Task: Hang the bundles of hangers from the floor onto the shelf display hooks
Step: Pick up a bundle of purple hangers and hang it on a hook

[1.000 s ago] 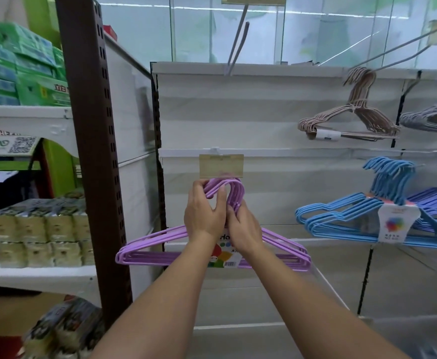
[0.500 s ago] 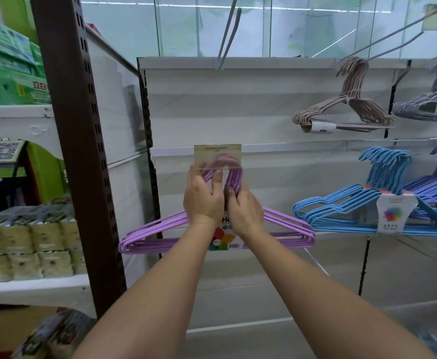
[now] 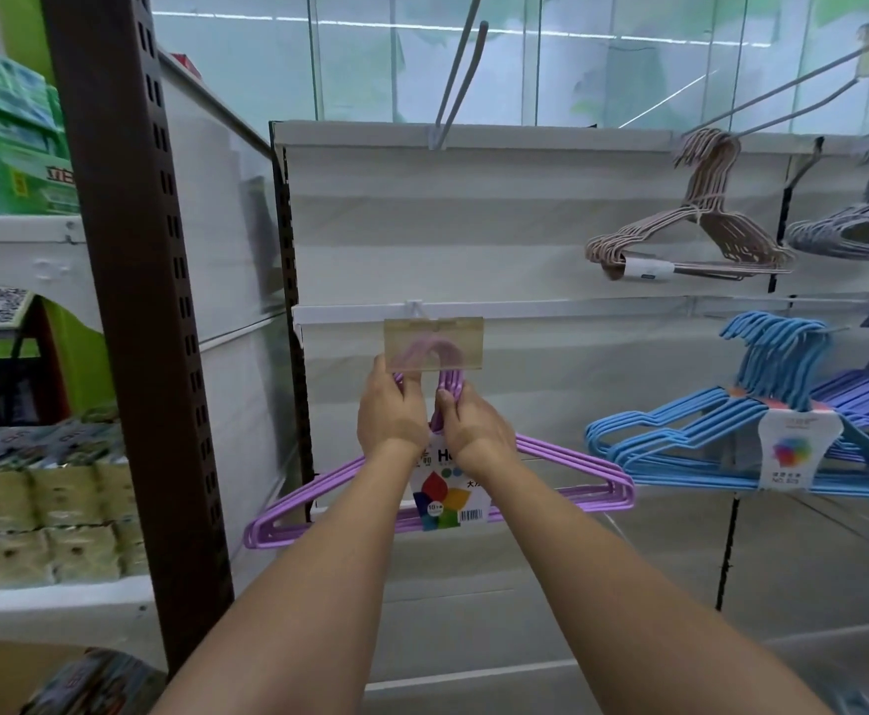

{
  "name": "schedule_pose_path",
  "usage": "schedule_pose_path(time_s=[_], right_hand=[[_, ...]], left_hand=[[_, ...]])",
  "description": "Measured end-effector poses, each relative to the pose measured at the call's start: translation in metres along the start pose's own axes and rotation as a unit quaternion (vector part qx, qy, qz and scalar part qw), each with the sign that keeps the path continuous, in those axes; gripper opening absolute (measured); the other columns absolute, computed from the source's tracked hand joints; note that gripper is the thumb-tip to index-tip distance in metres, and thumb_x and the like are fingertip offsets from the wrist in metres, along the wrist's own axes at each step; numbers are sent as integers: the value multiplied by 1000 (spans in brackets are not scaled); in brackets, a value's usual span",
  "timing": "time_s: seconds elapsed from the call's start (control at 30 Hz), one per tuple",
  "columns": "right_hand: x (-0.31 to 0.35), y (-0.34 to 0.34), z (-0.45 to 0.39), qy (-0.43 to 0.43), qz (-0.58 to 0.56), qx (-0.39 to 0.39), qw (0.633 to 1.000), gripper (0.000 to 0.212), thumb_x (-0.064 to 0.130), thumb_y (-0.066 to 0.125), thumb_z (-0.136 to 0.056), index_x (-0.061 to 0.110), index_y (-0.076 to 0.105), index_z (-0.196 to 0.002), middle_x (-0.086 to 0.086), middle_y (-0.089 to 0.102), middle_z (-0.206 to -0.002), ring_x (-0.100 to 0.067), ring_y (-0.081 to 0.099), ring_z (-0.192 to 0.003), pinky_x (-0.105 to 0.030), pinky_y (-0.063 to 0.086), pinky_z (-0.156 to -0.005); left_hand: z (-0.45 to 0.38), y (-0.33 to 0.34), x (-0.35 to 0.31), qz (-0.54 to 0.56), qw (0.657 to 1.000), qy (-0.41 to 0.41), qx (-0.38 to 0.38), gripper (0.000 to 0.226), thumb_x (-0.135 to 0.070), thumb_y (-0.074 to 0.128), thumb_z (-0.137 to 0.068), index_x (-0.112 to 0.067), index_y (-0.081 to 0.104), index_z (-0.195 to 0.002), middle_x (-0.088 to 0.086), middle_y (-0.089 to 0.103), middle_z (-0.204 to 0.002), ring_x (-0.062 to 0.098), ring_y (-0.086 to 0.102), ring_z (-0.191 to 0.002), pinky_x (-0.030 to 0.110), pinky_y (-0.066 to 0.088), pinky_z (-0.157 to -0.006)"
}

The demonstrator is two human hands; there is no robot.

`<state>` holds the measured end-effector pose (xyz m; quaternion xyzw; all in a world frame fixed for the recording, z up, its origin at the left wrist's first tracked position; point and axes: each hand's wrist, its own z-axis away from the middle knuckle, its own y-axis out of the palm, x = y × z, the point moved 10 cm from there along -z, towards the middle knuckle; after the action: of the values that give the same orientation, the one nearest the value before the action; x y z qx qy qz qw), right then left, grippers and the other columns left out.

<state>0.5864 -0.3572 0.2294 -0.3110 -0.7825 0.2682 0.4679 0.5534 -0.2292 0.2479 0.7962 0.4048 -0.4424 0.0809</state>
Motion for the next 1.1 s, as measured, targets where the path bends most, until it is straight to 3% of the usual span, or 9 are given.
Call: schedule_pose_path(time_s=[0.13,0.2,0.33,0.43,0.5,0.53,0.63,0.83,1.1], right_hand=[[-9,4,2,-51,26,3,998,37,46,22,-101,23,50,-103,-3,63,-105,-26,57,-101,-40,38,-95],[-18,7,9,-72,80,-5,994,44,49,22,-100,25,51,-122,0,60,-116,-21,53,-111,-41,30,-106],[-28,16,6,-77,99,4,992,42,46,22,-101,23,49,-124,-1,56,-117,-20,49,-108,-37,34,-97],[-27,25,-6,-65,87,38,993,39,44,24,-102,23,50,-121,-3,56,-117,-23,50,-110,-38,36,-94],[-27,29,-11,-53,81,52,994,37,44,25,-102,24,51,-119,-3,56,-115,-24,51,-109,-39,36,-93],[-28,30,-14,-48,80,50,994,37,43,25,-102,24,52,-118,-3,57,-113,-24,51,-108,-38,37,-92],[-26,29,-20,-40,81,37,995,38,42,24,-103,23,55,-113,-3,58,-108,-23,54,-104,-38,38,-92],[-27,34,-37,-31,72,48,996,42,43,23,-103,21,57,-111,-6,59,-106,-27,56,-102,-41,39,-90],[-33,45,-68,-13,79,57,995,40,40,26,-102,23,62,-104,-3,61,-100,-25,57,-98,-39,38,-87]], left_hand=[[-3,6,10,18,1000,-2,-3,34,-44,37,-99,-14,54,-99,5,59,-85,23,56,-77,28,36,-62],[-5,7,12,20,1000,4,-7,39,-47,36,-98,-13,55,-96,4,57,-79,22,54,-71,28,35,-56],[1,5,17,-39,999,7,-17,51,-60,27,-93,-18,48,-112,2,62,-86,18,57,-70,26,38,-54],[13,8,34,-127,992,18,11,51,-54,29,-95,-22,35,-135,-3,65,-107,20,62,-94,38,51,-79],[17,18,37,-225,971,64,58,45,-49,27,-97,-24,45,-130,-5,66,-111,17,58,-105,39,40,-102],[17,24,36,-269,956,88,81,42,-46,26,-99,-25,52,-124,-4,65,-111,16,56,-107,36,35,-104],[10,33,34,-320,935,103,112,38,-40,24,-101,-25,57,-113,-3,63,-108,17,55,-102,33,38,-94],[-5,40,40,-328,934,88,112,37,-39,25,-102,-23,57,-110,-2,62,-103,18,54,-97,33,39,-88],[-31,59,58,-328,937,38,112,39,-41,27,-102,-25,63,-107,0,64,-103,21,55,-100,35,39,-91]])
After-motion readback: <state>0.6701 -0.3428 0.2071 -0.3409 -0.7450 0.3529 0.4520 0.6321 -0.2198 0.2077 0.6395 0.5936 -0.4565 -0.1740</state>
